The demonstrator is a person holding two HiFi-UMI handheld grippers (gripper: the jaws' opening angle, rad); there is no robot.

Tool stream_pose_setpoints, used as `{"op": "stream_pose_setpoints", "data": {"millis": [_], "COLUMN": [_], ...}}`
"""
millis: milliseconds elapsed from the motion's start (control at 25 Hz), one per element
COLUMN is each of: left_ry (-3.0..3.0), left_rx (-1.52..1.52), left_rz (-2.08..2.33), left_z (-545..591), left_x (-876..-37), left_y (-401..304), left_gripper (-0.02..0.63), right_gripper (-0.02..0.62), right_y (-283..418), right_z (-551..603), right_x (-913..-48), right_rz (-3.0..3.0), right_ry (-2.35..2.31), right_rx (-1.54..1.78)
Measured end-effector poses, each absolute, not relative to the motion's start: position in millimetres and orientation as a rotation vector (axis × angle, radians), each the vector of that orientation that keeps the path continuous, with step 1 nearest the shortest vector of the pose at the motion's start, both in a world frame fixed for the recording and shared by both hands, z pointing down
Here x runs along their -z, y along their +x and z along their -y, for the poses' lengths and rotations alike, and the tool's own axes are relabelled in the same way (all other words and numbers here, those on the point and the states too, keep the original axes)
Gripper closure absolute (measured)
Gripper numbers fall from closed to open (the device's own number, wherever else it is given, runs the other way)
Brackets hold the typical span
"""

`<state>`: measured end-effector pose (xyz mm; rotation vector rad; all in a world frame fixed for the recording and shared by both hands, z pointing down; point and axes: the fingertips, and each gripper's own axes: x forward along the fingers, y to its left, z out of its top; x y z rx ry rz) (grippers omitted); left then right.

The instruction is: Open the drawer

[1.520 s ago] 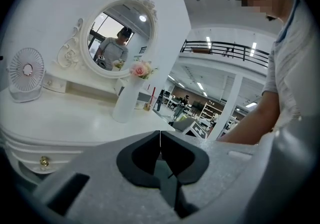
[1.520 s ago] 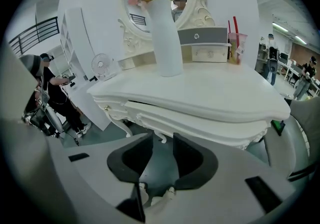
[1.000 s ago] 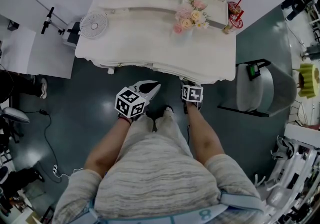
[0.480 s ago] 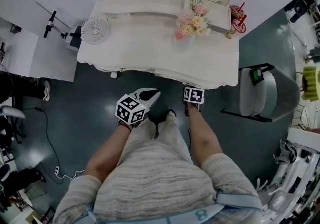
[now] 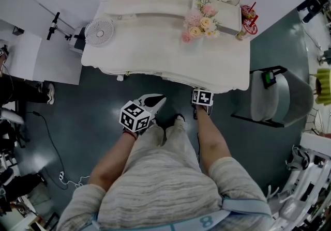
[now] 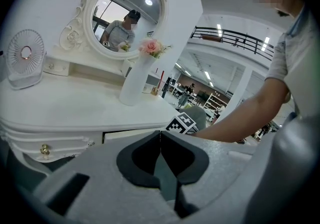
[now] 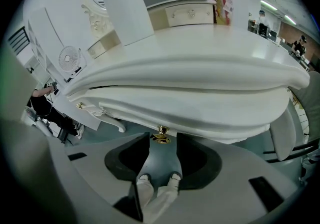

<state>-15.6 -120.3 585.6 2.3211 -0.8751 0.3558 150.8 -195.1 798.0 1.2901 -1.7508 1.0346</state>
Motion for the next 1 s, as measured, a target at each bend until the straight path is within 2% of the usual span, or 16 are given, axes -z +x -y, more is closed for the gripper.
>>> {"op": "stream_pose_setpoints", "data": {"millis": [1000], "left_ry": [2.299], "left_rx": [-0.352], "left_rz": [0.870], "left_z": [118.6], "left_x": [-591.5], "left_y": [-15.9], "left_gripper": [0.592], "right_gripper": [0.469], "right_y": [144.8], "right_z": [199.5], "right_x": [-807.7], "right_rz": [1.728], "right_ry": [1.252], "right_rx": [-1.061]}}
